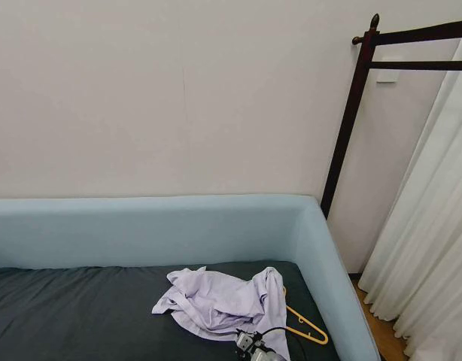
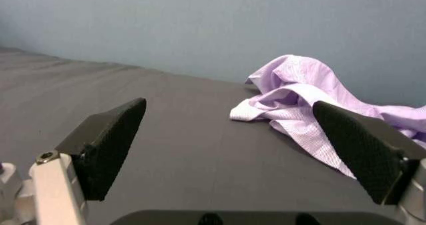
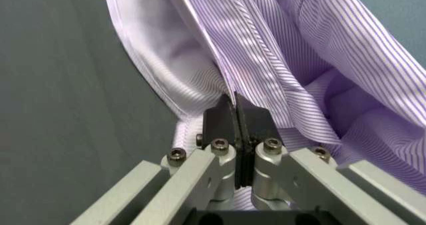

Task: Pick up the clothes from the sofa and hang them on the clothes hanger.

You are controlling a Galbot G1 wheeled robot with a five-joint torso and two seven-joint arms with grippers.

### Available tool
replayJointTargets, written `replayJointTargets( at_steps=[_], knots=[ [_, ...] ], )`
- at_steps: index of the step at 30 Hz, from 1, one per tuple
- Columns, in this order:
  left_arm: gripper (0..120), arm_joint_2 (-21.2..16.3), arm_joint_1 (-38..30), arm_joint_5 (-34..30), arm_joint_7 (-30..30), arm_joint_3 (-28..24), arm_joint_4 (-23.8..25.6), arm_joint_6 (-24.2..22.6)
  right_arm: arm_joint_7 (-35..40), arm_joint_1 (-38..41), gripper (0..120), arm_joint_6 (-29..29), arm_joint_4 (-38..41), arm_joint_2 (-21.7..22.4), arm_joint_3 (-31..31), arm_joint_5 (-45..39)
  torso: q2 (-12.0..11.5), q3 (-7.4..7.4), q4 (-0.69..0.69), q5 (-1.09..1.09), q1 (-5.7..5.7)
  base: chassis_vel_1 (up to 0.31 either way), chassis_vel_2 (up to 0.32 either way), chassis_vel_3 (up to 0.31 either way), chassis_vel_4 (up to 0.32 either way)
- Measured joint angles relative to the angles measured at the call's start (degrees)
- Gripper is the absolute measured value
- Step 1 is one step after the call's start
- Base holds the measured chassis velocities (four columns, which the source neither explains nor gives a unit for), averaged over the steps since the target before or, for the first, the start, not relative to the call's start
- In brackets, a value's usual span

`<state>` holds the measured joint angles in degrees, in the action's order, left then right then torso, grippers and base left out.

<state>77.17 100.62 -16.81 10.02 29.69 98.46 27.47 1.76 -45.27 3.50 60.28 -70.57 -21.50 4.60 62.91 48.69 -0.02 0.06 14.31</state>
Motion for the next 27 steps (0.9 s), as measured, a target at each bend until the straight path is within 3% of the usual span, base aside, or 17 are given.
replayJointTargets(
  at_steps=[5,10,18,21,23,27],
  knots=[
    [99,-0.04,-0.17,-0.02,0.11,0.07,-0.06,0.0,-0.77,-0.95,0,-0.94,5.11,2.0,-0.24,-4.05,0.0,0.0,0.0,0.01,0.0,0.0,0.0,0.0,0.0],
    [99,-0.14,-0.74,-0.01,0.31,0.03,-0.34,-0.21,-3.16,-2.18,0,-1.71,13.78,6.68,-1.26,-10.69,0.0,0.0,0.0,0.0,0.0,0.0,0.0,0.0,0.0],
    [99,-0.15,-1.12,0.07,0.33,-0.13,-0.67,-0.7,-17.02,-4.06,0,0.94,25.4,12.42,0.56,-31.7,0.0,0.0,0.0,0.0,-0.01,0.0,0.0,0.0,0.0],
    [99,-0.02,-1.03,0.18,0.33,-0.25,-0.9,-0.7,-21.41,-3.07,0,1.01,25.19,12.67,1.98,-37.63,0.0,0.0,0.0,-0.01,-0.01,0.0,0.0,0.0,0.0],
    [99,0.07,-0.93,0.25,0.34,-0.27,-0.93,-0.67,-23.16,-1.5,0,0.98,20.49,11.53,3.31,-39.68,0.0,-0.01,0.01,0.0,-0.01,0.0,0.0,0.0,0.0],
    [99,0.02,-0.8,0.26,0.32,-0.19,-0.88,-0.66,-23.97,-0.1,0,1.93,11.54,9.16,5.16,-37.2,0.0,0.0,0.01,0.01,-0.01,0.0,0.0,0.0,0.0]
  ],
)
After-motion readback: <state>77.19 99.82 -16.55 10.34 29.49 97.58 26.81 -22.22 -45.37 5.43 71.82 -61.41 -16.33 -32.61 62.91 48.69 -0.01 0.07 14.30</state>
